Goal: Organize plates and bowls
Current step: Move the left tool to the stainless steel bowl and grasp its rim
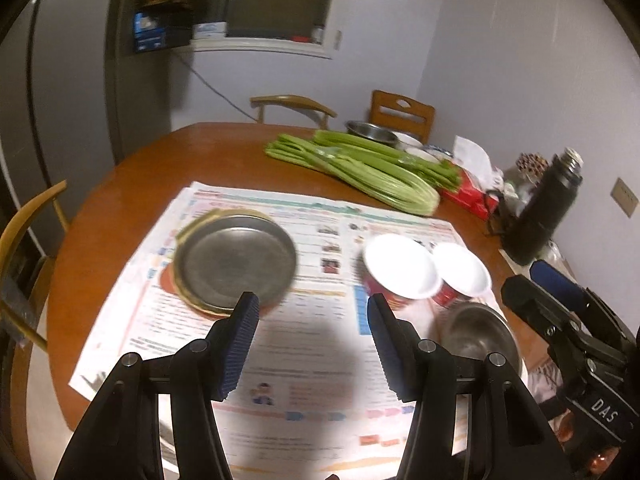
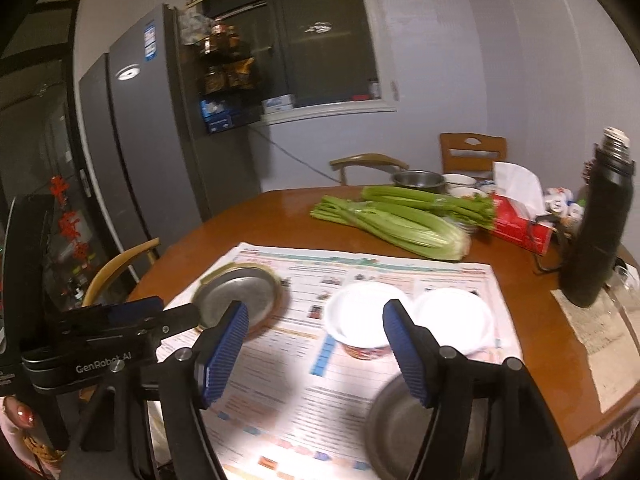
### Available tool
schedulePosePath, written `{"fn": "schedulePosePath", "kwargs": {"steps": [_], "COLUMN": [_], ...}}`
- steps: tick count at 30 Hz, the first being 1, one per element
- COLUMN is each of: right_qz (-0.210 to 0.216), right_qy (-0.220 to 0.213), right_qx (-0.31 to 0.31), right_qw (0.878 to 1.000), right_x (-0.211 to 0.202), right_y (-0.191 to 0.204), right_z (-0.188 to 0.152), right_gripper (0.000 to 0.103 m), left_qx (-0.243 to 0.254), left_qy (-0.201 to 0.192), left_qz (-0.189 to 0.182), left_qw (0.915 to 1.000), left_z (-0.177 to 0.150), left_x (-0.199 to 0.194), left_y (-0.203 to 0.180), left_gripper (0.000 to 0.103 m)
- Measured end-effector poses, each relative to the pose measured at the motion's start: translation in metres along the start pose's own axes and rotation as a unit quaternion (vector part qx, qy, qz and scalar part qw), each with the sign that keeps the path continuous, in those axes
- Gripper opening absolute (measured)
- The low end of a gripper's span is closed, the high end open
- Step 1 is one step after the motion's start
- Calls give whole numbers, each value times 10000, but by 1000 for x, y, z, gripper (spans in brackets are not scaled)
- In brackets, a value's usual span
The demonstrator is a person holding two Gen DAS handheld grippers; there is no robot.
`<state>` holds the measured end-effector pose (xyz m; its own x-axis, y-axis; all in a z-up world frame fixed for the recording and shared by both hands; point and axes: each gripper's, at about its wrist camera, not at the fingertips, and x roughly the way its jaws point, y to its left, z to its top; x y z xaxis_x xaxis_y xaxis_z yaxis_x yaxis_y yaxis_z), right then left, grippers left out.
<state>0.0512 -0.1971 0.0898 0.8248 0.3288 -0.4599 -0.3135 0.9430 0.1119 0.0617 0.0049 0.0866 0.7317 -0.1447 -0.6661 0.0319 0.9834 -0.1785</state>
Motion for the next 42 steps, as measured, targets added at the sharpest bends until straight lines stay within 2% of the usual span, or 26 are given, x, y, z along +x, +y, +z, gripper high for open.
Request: {"fn": "schedulePosePath", "kwargs": {"steps": [11,21,28,33,42], "right_qz": [-469,-767,-1010,-1060,-1098], "right_qy": [-2,418,975,1190,1501], "right_qx": [321,390,454,378,276], "right_qw": [9984,9954,9891,9865,9822], "right_x": [-19,-21,-6,6,32], "right_y": [-55,-98,-126,-132,-132], "right_z": [-9,-26,-58,-80,-97], "right_gripper": [69,69,69,69,69], "left_qx": [447,773,830,839,825], "left_qy": [314,793,1160,1383,1571], "left_qz": [-265,-502,-643,-618,-613], "left_qw": [9982,9926,9877,9849,9822], "left_z": [-7,-20,-33,-40,-49], "left_x": [24,60,87,105,125], "left_y": [-55,-101,-119,-126,-130], "left_gripper": [58,58,58,58,58]}}
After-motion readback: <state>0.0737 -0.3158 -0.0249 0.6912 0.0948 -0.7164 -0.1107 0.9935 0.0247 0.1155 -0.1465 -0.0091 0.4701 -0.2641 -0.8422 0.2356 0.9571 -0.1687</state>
